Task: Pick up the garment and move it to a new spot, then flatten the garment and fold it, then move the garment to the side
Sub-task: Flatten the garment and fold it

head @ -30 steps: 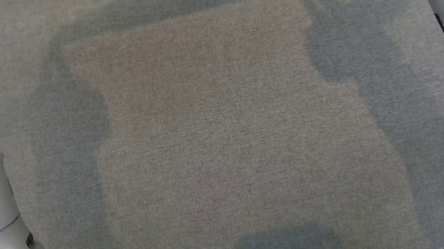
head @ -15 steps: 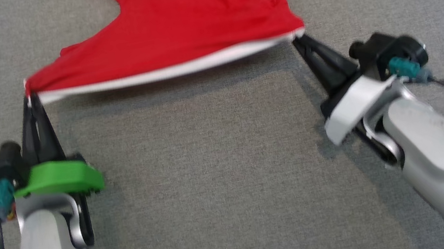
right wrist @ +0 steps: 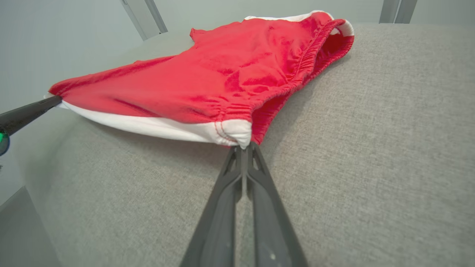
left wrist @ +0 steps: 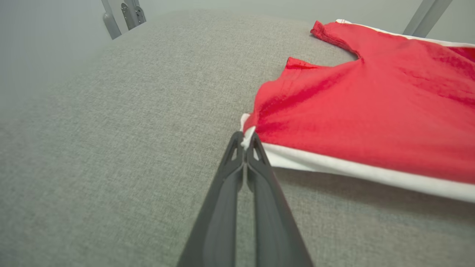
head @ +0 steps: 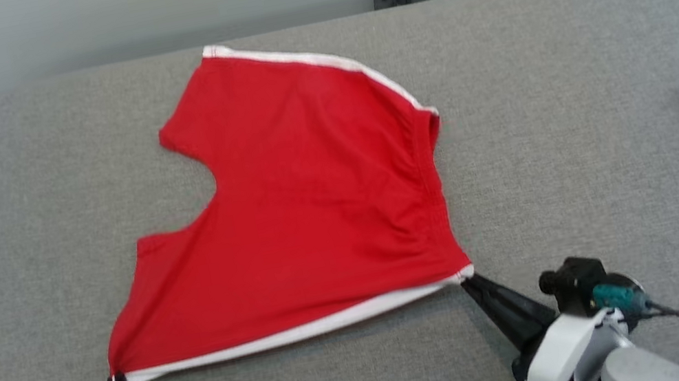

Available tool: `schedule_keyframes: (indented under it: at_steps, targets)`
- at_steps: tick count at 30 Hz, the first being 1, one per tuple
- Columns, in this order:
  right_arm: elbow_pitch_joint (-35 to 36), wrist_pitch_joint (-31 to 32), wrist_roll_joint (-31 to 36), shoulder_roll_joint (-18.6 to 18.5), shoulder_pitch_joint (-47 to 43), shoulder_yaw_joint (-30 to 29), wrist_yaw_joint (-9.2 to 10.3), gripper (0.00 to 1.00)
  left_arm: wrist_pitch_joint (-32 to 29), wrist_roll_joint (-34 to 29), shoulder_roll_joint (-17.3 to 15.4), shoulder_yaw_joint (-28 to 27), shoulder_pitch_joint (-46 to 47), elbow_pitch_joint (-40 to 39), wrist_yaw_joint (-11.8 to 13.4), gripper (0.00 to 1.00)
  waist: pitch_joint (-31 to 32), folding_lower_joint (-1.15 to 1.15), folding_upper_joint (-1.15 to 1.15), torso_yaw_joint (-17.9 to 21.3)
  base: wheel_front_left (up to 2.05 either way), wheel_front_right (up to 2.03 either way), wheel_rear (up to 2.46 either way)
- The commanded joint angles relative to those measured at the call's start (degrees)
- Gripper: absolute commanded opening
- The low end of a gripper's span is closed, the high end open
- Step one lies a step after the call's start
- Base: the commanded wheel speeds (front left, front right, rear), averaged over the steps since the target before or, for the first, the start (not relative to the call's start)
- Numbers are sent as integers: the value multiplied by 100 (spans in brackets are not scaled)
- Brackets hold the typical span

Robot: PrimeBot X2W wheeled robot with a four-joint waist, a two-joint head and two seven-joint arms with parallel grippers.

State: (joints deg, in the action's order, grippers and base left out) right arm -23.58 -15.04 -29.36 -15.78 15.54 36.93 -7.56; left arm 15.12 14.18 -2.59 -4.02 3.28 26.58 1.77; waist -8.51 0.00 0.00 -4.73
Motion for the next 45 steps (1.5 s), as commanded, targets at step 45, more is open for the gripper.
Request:
schedule_keyframes:
  at_steps: [45]
  targets:
    - [12,-17,-151,1193,1512,-1085,10,0,-2,-1359,-415,448,4543,1789,-174,0,-1886,0,0,1042,0,0,0]
